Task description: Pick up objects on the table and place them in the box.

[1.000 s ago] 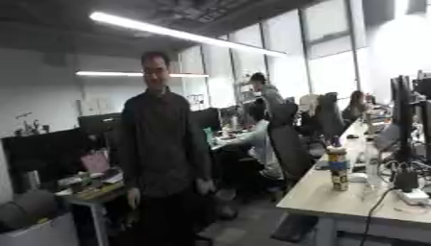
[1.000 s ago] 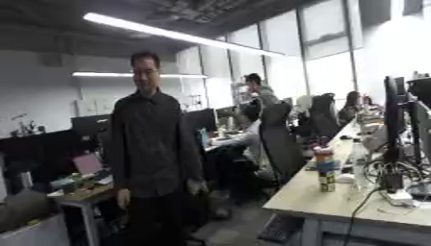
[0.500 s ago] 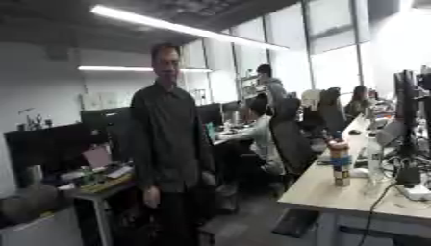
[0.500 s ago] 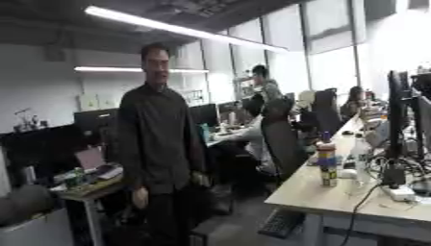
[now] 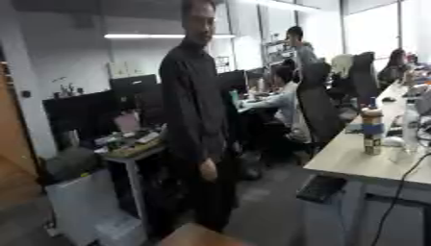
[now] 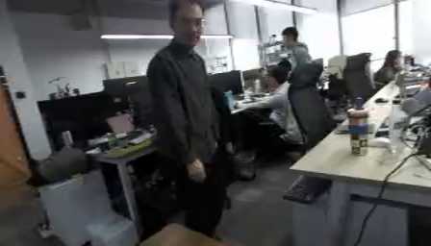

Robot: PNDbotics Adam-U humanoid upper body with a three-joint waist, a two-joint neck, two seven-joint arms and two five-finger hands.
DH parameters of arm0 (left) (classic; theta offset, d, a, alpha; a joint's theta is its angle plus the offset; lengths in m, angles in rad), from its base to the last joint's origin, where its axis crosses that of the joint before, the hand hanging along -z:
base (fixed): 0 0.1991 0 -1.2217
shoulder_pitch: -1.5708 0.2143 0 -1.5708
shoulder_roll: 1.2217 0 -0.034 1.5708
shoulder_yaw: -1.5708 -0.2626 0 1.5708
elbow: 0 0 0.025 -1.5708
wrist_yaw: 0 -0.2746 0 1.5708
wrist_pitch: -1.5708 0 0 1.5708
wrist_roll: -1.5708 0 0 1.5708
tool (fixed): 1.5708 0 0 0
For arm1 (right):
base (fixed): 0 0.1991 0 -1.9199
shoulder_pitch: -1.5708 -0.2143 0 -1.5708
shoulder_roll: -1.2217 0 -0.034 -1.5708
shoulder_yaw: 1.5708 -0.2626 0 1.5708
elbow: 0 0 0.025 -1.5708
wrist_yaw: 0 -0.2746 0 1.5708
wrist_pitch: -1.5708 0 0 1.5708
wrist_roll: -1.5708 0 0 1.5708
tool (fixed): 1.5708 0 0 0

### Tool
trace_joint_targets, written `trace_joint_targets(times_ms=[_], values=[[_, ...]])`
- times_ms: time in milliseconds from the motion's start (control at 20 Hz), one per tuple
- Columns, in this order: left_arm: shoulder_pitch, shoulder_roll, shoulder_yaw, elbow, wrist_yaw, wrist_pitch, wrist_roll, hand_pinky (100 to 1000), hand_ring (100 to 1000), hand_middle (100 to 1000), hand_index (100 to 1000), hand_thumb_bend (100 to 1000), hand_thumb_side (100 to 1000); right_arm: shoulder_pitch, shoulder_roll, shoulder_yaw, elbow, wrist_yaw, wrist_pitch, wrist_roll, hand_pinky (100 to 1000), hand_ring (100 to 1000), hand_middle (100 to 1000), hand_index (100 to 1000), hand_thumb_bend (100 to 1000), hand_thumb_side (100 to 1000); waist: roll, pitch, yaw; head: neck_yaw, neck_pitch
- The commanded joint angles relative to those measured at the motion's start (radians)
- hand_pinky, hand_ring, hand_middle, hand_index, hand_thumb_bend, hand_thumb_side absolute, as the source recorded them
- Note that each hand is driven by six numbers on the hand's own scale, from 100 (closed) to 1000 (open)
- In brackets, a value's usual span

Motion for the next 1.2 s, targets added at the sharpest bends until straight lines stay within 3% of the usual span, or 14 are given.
trace_joint_targets(times_ms=[50,200,300,450,600,750,900,1050,1100,1200], values=[[0.109,-0.096,0.149,-0.088,0.042,0.093,0.102,241,422,701,714,756,780,0.01,-0.025,-0.037,-0.007,0.014,-0.172,0.163,100,300,391,490,100,1000,-0.024,0.006,0.022,0.093,0.032],[0.238,-0.224,0.218,-0.177,-0.003,0.145,0.167,238,386,694,724,763,764,0.065,-0.021,-0.08,-0.007,0.044,-0.204,0.149,100,292,379,484,100,1000,-0.064,0.031,0.063,0.117,0.079],[0.268,-0.284,0.233,-0.218,-0.049,0.158,0.181,251,390,691,719,759,754,0.108,-0.017,-0.1,-0.007,0.061,-0.244,0.107,100,275,357,467,100,1000,-0.092,0.047,0.092,0.104,0.104],[0.269,-0.345,0.237,-0.285,-0.122,0.137,0.196,255,372,664,701,736,744,0.173,-0.005,-0.11,-0.007,0.038,-0.313,-0.036,100,246,318,439,100,1000,-0.137,0.071,0.133,0.052,0.128],[0.256,-0.372,0.221,-0.326,-0.148,0.138,0.194,263,375,666,699,726,741,0.213,0.002,-0.096,-0.007,-0.036,-0.374,-0.194,100,234,295,429,100,990,-0.162,0.083,0.162,0.034,0.179],[0.246,-0.393,0.207,-0.394,-0.123,0.152,0.198,275,380,652,691,713,731,0.229,-0.002,-0.077,-0.007,-0.122,-0.432,-0.315,100,220,279,420,100,952,-0.171,0.086,0.178,0.023,0.228],[0.249,-0.393,0.194,-0.449,-0.111,0.164,0.193,278,384,651,690,710,730,0.218,-0.008,-0.061,-0.007,-0.186,-0.469,-0.376,100,213,270,412,100,944,-0.167,0.085,0.181,0.001,0.273],[0.258,-0.385,0.185,-0.484,-0.116,0.171,0.183,281,387,650,689,712,730,0.2,-0.012,-0.048,-0.007,-0.235,-0.486,-0.394,100,209,265,408,105,940,-0.161,0.084,0.175,-0.021,0.293],[0.262,-0.383,0.185,-0.49,-0.12,0.172,0.181,281,388,650,689,709,730,0.194,-0.014,-0.046,-0.007,-0.249,-0.49,-0.395,100,208,262,405,187,947,-0.159,0.083,0.172,-0.031,0.294],[0.27,-0.381,0.184,-0.498,-0.124,0.174,0.181,279,387,650,690,706,731,0.184,-0.016,-0.044,-0.007,-0.28,-0.494,-0.395,100,205,259,402,225,952,-0.156,0.082,0.165,-0.046,0.29]])
